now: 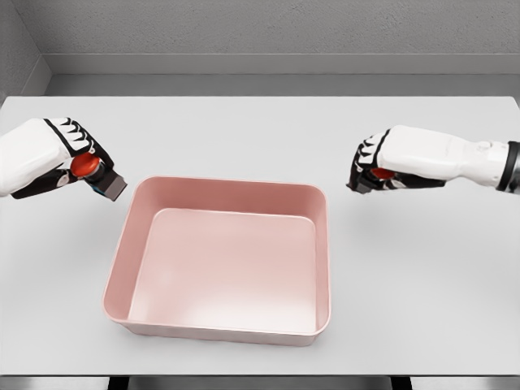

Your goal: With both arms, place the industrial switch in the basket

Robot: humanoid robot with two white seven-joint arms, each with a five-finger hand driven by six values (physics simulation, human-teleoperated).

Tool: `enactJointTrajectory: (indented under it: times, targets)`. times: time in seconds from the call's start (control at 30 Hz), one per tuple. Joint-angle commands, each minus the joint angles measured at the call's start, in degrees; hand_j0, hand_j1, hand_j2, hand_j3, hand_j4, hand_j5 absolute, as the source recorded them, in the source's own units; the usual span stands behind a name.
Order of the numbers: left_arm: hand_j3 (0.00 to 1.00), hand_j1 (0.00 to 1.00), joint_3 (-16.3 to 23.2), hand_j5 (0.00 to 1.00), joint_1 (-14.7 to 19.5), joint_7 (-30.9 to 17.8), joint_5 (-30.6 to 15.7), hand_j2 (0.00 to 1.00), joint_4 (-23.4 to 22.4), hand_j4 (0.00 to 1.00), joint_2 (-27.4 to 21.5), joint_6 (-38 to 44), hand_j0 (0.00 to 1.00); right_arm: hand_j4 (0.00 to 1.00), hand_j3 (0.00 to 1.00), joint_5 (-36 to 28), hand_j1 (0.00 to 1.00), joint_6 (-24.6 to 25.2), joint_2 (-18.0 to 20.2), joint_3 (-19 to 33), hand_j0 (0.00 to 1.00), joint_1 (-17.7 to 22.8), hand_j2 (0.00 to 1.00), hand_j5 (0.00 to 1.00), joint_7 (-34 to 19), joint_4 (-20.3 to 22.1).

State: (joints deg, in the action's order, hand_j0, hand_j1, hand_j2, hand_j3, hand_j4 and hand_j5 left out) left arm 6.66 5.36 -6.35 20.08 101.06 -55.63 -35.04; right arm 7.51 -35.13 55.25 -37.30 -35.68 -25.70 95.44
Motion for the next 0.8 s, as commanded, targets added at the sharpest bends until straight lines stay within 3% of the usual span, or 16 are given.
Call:
enactJointTrajectory:
  times: [0.0, 0.2, 0.43, 0.77]
  targets:
    - [0.48, 0.48, 0.2, 0.48, 0.0, 0.0, -0.5, 0.48, 0.0, 0.48, 0.2, 0.0, 0.48, 0.46, 0.46, -0.3, 0.46, 0.1, -0.6, -0.1, 0.46, -0.1, 0.46, 0.46, 0.0, 0.1]
    - [0.48, 0.48, 0.6, 0.48, 0.1, -0.2, -0.4, 0.48, 0.0, 0.48, 3.2, 0.0, 0.48, 0.46, 0.46, -0.4, 0.46, 0.1, -2.3, -0.1, 0.46, -1.1, 0.46, 0.46, 0.0, 0.4]
    - [0.48, 0.48, 5.0, 0.48, 1.9, -0.2, 0.0, 0.48, 0.0, 0.48, 6.7, 0.0, 0.48, 0.46, 0.46, -0.4, 0.46, 0.1, -3.8, -0.7, 0.46, -1.8, 0.46, 0.46, 0.0, 0.5]
    - [0.48, 0.48, 7.8, 0.48, 2.4, -0.4, 0.2, 0.48, 0.0, 0.48, 8.5, 0.0, 0.48, 0.46, 0.46, -0.3, 0.46, 0.1, -4.5, -2.3, 0.46, -3.0, 0.46, 0.46, 0.0, 0.7]
